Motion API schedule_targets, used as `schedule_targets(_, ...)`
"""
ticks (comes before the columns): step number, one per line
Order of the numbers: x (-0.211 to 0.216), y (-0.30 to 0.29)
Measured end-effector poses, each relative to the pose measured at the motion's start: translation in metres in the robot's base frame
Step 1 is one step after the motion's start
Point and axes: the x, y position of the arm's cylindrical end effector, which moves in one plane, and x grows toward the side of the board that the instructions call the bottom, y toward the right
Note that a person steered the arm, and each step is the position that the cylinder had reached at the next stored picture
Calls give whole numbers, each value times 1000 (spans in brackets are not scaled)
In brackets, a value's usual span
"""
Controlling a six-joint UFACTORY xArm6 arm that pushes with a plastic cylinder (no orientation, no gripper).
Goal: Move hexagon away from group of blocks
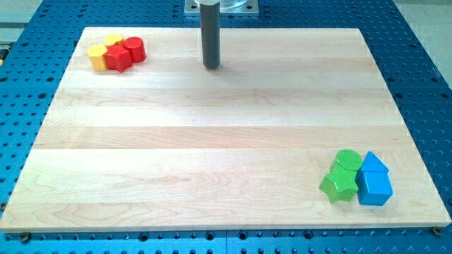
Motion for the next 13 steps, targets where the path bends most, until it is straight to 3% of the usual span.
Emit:
schedule_targets(5,8,17)
schedule_targets(8,103,240)
schedule_targets(9,81,260)
schedule_targets(10,68,169)
schedule_targets(11,95,31)
schedule_targets(12,96,-91)
schedule_targets(13,96,-179)
